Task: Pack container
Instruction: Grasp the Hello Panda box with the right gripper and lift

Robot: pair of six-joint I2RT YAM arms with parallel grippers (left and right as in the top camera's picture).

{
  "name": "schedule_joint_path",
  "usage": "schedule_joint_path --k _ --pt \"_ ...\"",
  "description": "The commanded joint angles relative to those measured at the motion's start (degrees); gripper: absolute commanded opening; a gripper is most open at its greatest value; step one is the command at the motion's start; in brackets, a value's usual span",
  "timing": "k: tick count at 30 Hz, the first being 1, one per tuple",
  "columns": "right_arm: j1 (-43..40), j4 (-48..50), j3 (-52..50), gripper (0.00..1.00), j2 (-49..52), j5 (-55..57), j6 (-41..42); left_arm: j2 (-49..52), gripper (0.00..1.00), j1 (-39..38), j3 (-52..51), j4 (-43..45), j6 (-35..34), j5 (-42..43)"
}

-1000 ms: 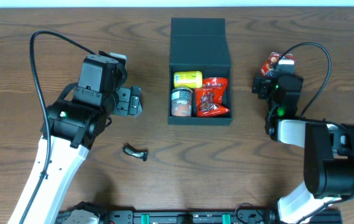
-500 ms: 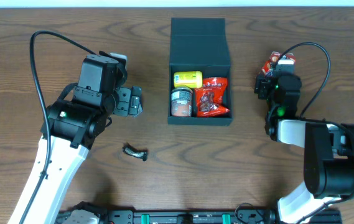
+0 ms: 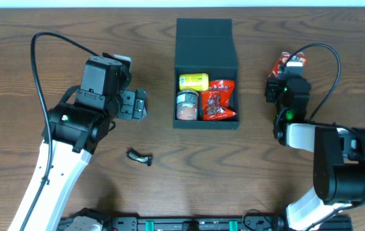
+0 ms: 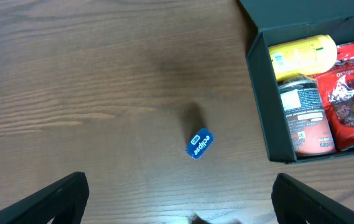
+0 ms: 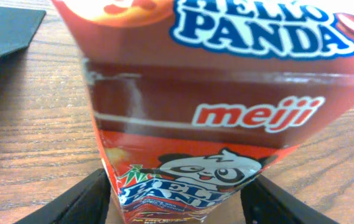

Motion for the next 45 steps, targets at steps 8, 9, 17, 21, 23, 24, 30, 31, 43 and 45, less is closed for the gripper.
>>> schedule_joint_path --k 8,9,17,21,23,24,30,31,43,45 --pt "-0.3 0.2 0.8 0.68 0.5 0.0 0.1 0.0 0.95 0.2 -0.1 0.0 0.8 0.4" --pt "-0.2 0.0 0.8 0.84 0.5 0.0 0.1 0.0 0.95 0.2 -0.1 0.0 0.8 0.4" --pt "-0.2 -1.9 0.8 0.99 0.5 -0.1 2.3 0.0 0.95 0.2 -0.1 0.0 0.8 0.4" --pt "-0.8 -1.1 0.8 0.99 0.5 -0.1 2.2 0.0 0.95 0.2 -0.1 0.1 1.2 0.4" --pt "-1.6 -0.4 0.8 0.99 0.5 0.0 2.2 0.0 0.95 0.2 -0.1 0.1 1.2 0.4" --pt "-2.1 0.1 0.8 0.99 0.5 -0.1 2.2 0.0 0.95 0.2 -0.1 0.1 1.2 0.4" --pt "-4.3 3.2 1.0 0.99 0.5 -0.9 2.2 0.0 0.95 0.2 -0.1 0.1 1.2 0.4" --pt "-4.4 3.1 1.1 0.99 0.7 -2.6 2.2 0.0 0.95 0.2 -0.1 0.1 1.2 0.4" --pt "-4.4 3.8 4.8 0.99 5.3 -3.9 2.2 0.0 0.95 0.2 -0.1 0.2 1.2 0.4" --pt "-4.4 3.8 5.8 0.99 6.5 -3.9 2.2 0.0 0.95 0.2 -0.1 0.1 1.2 0.4"
